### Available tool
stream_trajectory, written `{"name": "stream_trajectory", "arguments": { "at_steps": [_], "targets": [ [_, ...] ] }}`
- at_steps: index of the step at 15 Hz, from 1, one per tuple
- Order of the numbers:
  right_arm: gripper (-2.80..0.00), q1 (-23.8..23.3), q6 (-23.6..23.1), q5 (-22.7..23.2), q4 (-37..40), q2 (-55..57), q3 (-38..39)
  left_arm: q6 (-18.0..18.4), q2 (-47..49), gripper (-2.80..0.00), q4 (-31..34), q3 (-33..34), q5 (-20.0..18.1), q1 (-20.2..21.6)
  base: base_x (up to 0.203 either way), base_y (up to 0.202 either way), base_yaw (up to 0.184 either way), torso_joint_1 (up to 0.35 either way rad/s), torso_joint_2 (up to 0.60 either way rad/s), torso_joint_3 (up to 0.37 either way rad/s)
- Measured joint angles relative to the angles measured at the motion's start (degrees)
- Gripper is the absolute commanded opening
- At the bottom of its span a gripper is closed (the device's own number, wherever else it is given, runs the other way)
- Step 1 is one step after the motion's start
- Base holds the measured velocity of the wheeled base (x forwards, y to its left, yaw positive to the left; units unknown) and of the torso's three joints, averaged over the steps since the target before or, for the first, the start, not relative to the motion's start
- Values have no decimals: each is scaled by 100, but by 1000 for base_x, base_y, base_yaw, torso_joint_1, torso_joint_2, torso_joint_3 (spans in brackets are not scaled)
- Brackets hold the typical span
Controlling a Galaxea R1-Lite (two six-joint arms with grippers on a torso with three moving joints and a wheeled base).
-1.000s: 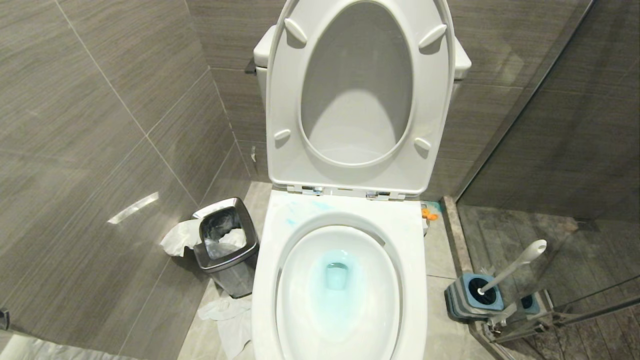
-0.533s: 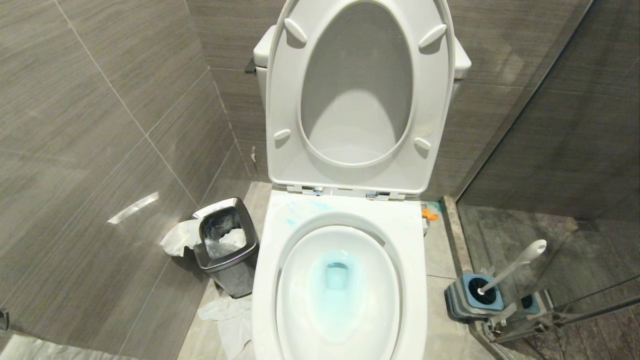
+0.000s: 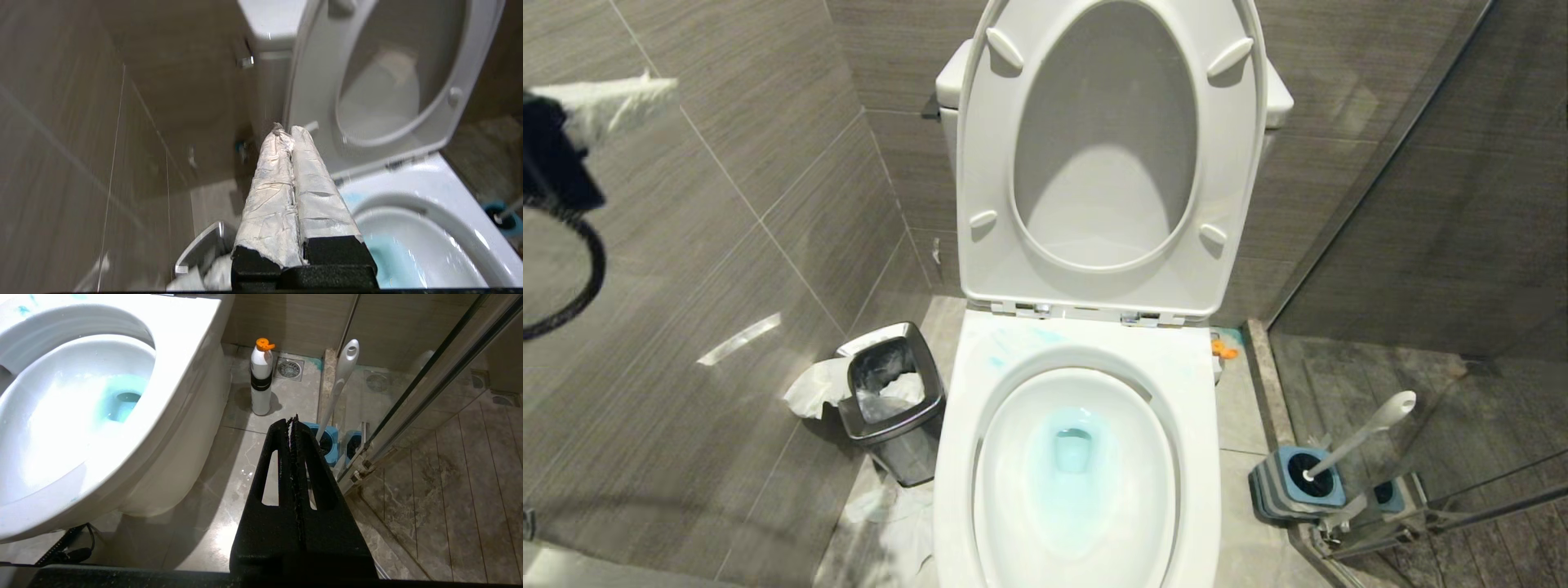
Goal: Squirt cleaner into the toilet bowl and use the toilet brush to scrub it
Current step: Flush the toilet
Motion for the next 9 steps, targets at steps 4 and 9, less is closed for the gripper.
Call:
{"name": "stream_trajectory", "arguments": {
  "at_steps": [4, 9],
  "targets": [
    [-280, 0, 0, 0, 2, 0, 0, -178, 1431, -280, -145, -1785, 222, -229, 0, 0, 0, 0, 0, 0],
    [-280, 0, -2, 0, 2, 0, 0, -434, 2515, -280, -155, -3001, 904, -393, 0, 0, 0, 0, 0, 0]
  ]
}}
